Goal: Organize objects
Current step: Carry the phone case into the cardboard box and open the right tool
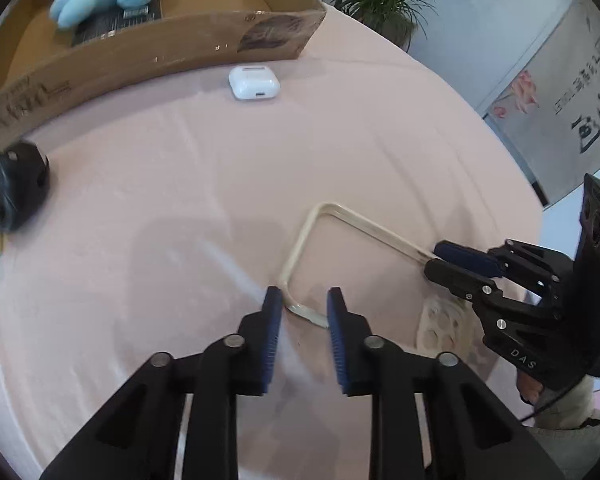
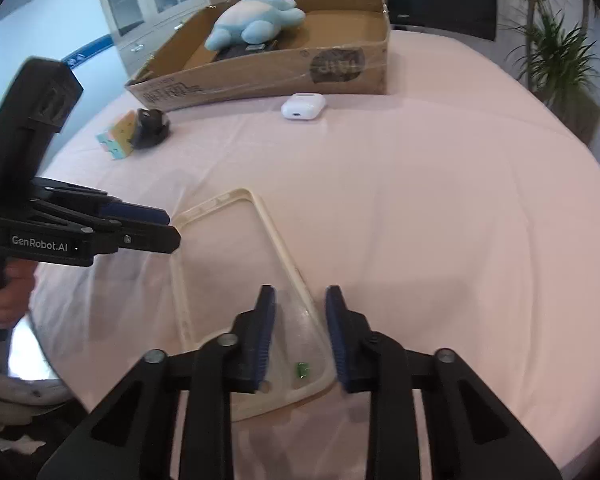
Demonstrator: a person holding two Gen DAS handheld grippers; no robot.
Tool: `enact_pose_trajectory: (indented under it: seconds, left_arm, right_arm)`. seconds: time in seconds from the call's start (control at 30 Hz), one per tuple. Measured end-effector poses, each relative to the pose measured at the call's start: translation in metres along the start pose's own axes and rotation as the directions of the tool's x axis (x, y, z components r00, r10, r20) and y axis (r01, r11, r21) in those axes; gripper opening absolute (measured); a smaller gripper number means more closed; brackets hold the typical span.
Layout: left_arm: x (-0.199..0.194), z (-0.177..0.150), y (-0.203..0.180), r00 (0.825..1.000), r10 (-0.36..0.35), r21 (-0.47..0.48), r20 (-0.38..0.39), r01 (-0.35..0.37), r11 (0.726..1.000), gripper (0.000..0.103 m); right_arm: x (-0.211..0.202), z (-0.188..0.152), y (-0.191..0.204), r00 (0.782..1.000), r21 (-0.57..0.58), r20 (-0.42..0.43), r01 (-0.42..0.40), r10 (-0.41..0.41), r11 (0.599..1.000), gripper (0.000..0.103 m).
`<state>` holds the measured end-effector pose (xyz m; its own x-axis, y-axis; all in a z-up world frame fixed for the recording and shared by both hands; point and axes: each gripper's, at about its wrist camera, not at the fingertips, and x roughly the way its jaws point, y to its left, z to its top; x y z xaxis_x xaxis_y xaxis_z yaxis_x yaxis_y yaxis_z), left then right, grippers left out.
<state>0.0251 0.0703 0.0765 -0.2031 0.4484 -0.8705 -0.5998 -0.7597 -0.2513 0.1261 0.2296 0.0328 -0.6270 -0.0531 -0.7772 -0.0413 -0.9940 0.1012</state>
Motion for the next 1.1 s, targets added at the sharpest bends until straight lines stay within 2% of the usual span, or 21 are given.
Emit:
enact_pose_trajectory:
  seconds: [0.1,0.13,0.23,0.3,0.33,0.4,0.57,0.7,0.83,1.0,1.1]
  left_arm:
    - [0.006,0.009,0.002,0.999,0.053,-0.001,-0.001,-0.053,0.999,0.016]
    - [0.009,0.012,0.004,0.999,0.05,-0.007,-0.012,-0.05,0.999,0.017]
    - [0.014,0.019,0.007,1.0,0.025,-0.017,-0.009,-0.025,1.0,0.021]
    - [0.015,0.019,0.004,0.999,0.05,0.0,0.007,-0.05,0.999,0.021]
    - [0.014,0.019,0.003,0.998,0.068,0.004,0.016,-0.068,0.998,0.016]
    - [0.012,0.018,0.001,0.995,0.097,0.003,0.025,-0.098,0.995,0.013]
    - [0.007,0.028,0.018,0.997,0.067,-0.067,0.026,-0.065,0.996,0.009]
    - [-0.011,0.038,0.026,0.996,0.047,-0.099,0.073,-0.04,0.994,0.008]
    - [-0.034,0.05,0.026,0.989,0.079,-0.1,0.128,-0.067,0.993,0.008]
    - [-0.06,0.074,0.028,0.977,0.085,-0.1,0.194,-0.067,0.993,0.008]
    - [-0.072,0.098,0.03,0.969,0.092,-0.105,0.228,-0.069,0.992,0.008]
  right_arm:
    - [0.003,0.004,0.005,1.0,0.036,0.001,0.008,-0.008,0.999,0.01]
    - [0.003,0.005,0.008,1.0,0.05,-0.001,0.012,-0.012,0.999,0.01]
    - [0.01,0.009,0.022,0.999,-0.007,-0.018,0.044,-0.044,0.999,0.01]
    - [0.012,0.011,0.026,0.998,-0.004,-0.014,0.065,-0.065,0.998,0.01]
    - [0.013,0.013,0.028,0.997,-0.009,-0.013,0.074,-0.074,0.997,0.009]
    - [0.017,0.017,0.027,0.997,0.02,-0.01,0.079,-0.079,0.997,0.008]
    - [0.023,0.024,0.03,0.997,0.026,-0.019,0.073,-0.072,0.997,0.006]
    - [0.02,0.035,0.026,1.0,0.056,0.005,0.028,-0.028,0.998,0.005]
    - [0.011,0.056,0.027,0.998,0.058,0.056,0.016,-0.019,0.998,0.005]
    - [-0.004,0.086,0.027,0.993,0.047,0.115,0.016,-0.021,0.999,0.006]
    - [-0.01,0.11,0.03,0.988,0.007,0.149,0.047,-0.048,0.999,0.006]
